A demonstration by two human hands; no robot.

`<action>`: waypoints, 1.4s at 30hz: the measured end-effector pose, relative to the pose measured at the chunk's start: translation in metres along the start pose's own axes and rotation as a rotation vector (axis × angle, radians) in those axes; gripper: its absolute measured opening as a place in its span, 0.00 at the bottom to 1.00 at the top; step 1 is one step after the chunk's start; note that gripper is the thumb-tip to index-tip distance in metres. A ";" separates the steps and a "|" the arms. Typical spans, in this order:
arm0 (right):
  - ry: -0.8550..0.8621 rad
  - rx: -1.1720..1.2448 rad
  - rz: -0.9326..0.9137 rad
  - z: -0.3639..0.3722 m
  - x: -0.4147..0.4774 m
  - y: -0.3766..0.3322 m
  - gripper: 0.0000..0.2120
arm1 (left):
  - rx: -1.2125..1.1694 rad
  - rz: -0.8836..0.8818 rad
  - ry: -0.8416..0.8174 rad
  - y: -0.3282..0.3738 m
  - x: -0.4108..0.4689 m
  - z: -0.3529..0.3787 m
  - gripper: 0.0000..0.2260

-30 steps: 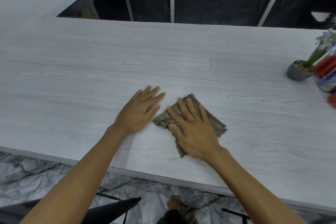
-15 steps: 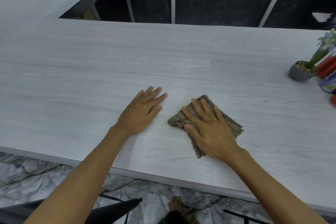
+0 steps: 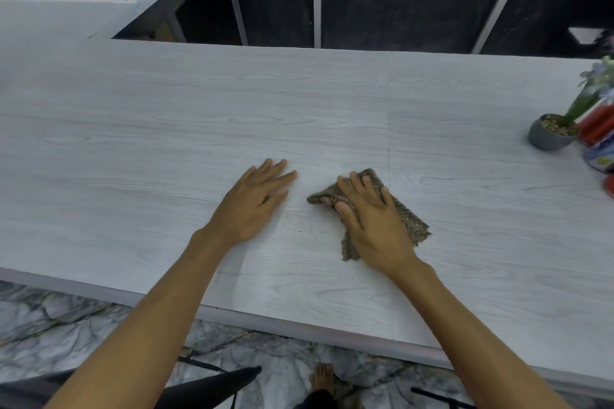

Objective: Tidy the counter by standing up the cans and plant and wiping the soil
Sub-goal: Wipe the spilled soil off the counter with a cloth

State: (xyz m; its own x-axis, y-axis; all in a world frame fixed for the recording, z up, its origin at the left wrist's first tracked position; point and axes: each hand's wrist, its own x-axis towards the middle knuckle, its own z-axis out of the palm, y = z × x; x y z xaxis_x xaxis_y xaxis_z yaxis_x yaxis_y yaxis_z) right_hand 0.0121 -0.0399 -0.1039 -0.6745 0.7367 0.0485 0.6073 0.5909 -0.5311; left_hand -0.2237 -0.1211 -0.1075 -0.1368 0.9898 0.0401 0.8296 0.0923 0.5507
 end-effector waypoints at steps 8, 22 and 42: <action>-0.074 -0.208 -0.152 0.027 0.004 -0.036 0.29 | 0.089 0.055 -0.015 -0.019 -0.010 -0.007 0.20; -0.116 -0.280 -0.200 0.025 0.001 -0.030 0.28 | 0.119 0.069 0.010 -0.021 -0.010 -0.005 0.20; -0.073 -0.236 -0.041 0.021 0.024 -0.026 0.33 | 0.035 0.038 0.012 -0.017 -0.020 -0.018 0.20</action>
State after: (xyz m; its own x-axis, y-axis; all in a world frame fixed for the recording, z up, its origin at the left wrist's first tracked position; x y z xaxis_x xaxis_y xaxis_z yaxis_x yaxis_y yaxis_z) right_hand -0.0286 -0.0439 -0.1067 -0.7239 0.6899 0.0005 0.6542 0.6866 -0.3171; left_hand -0.2450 -0.1444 -0.1024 -0.1112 0.9913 0.0703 0.8526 0.0588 0.5192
